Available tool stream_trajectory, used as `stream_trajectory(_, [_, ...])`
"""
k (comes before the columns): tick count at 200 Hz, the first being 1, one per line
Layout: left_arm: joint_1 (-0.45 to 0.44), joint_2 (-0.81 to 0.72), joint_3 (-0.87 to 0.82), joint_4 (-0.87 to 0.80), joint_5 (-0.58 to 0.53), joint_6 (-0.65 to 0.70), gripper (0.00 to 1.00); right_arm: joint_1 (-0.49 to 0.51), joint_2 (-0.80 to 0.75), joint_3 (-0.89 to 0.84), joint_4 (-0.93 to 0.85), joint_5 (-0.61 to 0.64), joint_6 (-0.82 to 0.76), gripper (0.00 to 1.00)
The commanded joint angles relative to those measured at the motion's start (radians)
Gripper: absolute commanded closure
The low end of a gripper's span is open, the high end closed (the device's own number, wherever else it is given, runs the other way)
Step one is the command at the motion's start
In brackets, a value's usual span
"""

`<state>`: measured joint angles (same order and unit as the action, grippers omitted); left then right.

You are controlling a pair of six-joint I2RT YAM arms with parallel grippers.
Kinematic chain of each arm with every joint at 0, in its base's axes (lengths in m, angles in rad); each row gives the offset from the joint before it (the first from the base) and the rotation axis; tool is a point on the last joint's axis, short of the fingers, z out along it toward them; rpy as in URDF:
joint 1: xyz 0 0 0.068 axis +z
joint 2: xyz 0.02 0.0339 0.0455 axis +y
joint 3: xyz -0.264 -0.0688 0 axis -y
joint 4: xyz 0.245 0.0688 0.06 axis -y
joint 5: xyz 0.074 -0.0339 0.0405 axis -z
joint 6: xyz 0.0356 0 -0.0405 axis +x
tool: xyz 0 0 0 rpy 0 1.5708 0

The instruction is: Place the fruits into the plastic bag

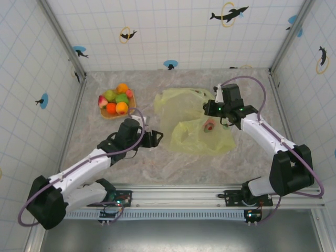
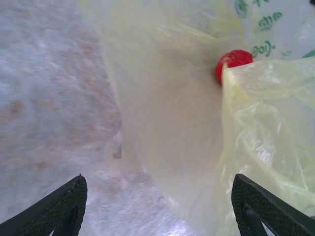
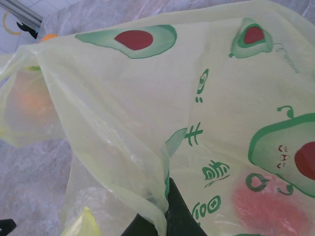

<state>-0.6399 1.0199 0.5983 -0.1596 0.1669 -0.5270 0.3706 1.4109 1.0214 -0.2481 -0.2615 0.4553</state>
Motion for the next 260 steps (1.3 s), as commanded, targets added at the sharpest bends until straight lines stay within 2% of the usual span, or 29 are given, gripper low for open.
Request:
stream_trajectory(1, [0.063, -0.064, 0.063, -0.138, -0.050, 0.031, 0.20, 0.006, 0.011, -0.017, 0.053, -0.011, 0.011, 1.00])
stream_trajectory(33, [0.204, -0.054, 0.187, -0.228, -0.167, 0.040, 0.15, 0.009, 0.016, -0.017, 0.063, -0.016, -0.012, 1.00])
stream_trajectory(48, [0.321, -0.018, 0.255, -0.243, -0.207, 0.055, 0.14, 0.008, 0.020, -0.018, 0.068, -0.018, -0.030, 1.00])
stream_trajectory(65, [0.404, 0.046, 0.308, -0.217, -0.235, 0.085, 0.12, 0.010, 0.026, -0.028, 0.084, -0.030, -0.041, 1.00])
stream_trajectory(85, [0.461, 0.164, 0.387, -0.239, -0.255, 0.118, 0.12, 0.010, 0.038, -0.029, 0.090, -0.049, -0.058, 1.00])
stream_trajectory(116, [0.464, 0.394, 0.556, -0.336, -0.337, 0.193, 0.09, 0.010, 0.045, -0.035, 0.096, -0.075, -0.077, 1.00])
stream_trajectory(148, [0.464, 0.602, 0.708, -0.421, -0.346, 0.249, 0.09, 0.007, 0.051, -0.037, 0.093, -0.089, -0.091, 1.00])
stream_trajectory(169, [0.461, 0.705, 0.782, -0.473, -0.395, 0.293, 0.10, 0.006, 0.050, -0.042, 0.098, -0.096, -0.091, 1.00])
stream_trajectory(260, [0.432, 0.937, 0.963, -0.569, -0.453, 0.371, 0.16, 0.001, 0.051, -0.037, 0.095, -0.102, -0.096, 1.00])
